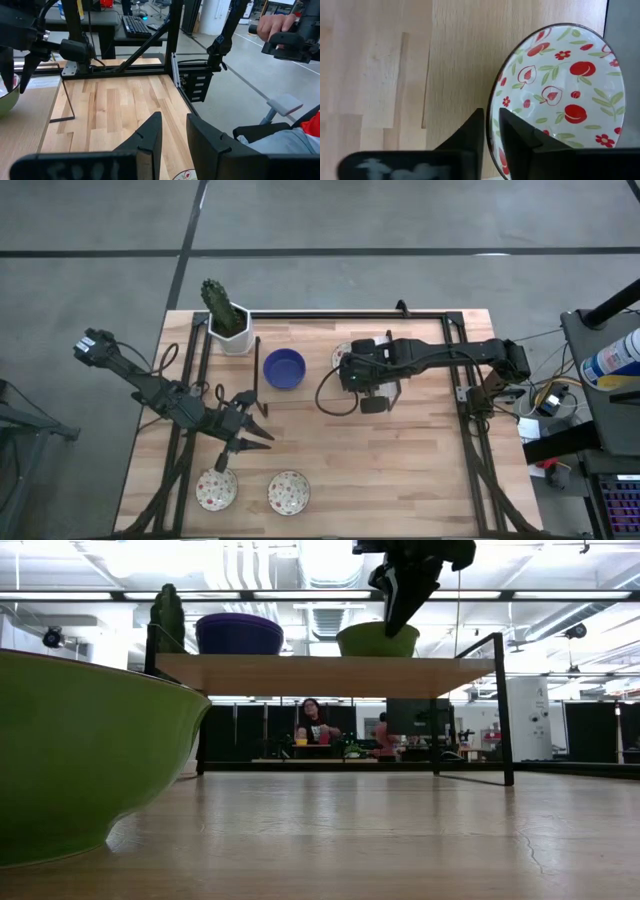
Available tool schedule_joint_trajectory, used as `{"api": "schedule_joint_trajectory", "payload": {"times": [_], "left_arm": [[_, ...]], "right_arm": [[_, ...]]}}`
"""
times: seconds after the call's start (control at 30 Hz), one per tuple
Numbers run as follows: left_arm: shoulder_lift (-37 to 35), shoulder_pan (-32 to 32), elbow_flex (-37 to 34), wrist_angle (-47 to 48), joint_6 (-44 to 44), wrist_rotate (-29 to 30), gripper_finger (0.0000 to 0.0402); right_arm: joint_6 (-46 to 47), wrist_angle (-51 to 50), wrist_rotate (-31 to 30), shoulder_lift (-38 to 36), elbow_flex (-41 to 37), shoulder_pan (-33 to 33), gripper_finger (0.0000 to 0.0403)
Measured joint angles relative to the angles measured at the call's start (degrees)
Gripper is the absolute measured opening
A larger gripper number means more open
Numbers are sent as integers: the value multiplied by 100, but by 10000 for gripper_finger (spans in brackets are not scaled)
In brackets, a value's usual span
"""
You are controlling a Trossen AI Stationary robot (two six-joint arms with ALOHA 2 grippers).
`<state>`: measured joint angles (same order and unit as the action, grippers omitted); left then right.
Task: Pick & Place Mini bowls
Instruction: Stack the right white patterned bowl on the white patterned bowl on the shelf
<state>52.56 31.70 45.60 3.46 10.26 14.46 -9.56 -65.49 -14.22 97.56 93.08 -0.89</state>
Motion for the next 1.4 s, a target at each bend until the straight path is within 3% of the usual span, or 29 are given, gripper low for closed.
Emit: {"api": "schedule_joint_trajectory", "payload": {"times": [0.23, 0.43, 0.83, 0.97, 1.4], "left_arm": [[0, -1, 0, 0, 9, 0, 83], [0, -1, 0, 0, 32, 0, 83], [133, 0, -303, 20, 257, -47, 83], [309, 29, -374, 12, 687, -151, 83], [1306, 920, -167, -212, 571, -320, 83]], "right_arm": [[107, -36, -67, 2, 111, -1, 122], [79, -86, -91, -41, 455, -150, 147], [244, 338, -85, -86, 667, -933, 135], [384, 656, -61, -86, 662, -1225, 129], [399, 1544, -25, -86, 630, -1946, 115]]}}
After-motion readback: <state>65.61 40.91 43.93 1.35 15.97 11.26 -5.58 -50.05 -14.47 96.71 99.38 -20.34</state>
